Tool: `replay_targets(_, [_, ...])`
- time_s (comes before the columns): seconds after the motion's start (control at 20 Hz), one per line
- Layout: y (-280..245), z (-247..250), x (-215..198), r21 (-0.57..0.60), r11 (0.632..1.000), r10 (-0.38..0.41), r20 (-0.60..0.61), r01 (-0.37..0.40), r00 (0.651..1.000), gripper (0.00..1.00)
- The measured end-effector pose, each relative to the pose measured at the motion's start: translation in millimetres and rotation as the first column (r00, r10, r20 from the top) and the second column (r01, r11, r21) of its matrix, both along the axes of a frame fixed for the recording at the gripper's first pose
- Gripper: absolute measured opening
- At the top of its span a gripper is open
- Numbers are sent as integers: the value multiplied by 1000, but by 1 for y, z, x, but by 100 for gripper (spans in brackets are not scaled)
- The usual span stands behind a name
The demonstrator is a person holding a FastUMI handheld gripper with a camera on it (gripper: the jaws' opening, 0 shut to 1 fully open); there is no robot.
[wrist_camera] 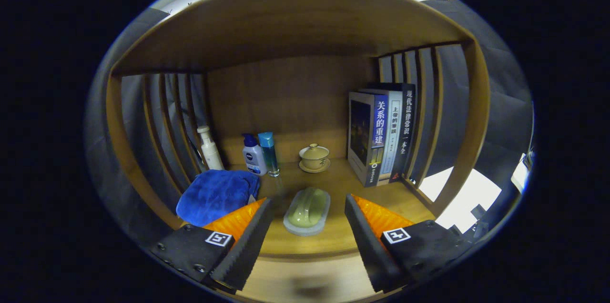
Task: Pull open the drawer, take out the items inside it, and place them on the countertop above the cabinet.
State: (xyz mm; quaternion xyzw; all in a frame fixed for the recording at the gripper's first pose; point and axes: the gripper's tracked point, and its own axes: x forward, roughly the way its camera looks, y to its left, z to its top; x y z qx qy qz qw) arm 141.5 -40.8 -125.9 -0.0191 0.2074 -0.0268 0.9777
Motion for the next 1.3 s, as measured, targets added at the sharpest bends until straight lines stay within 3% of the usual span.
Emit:
replay_targets(0.25, [-15, 38, -44, -63, 998, 21, 146, -12, 989, 99])
replay_targets(0.55, [-31, 34, -118, -42, 999, 17, 234, -8, 972, 99])
replay_targets(1.1, [-49, -48, -219, -55, 998, 9, 243, 4, 970, 99])
replay_targets(1.3, [-47, -87, -240, -68, 997, 42, 199, -29, 979, 99])
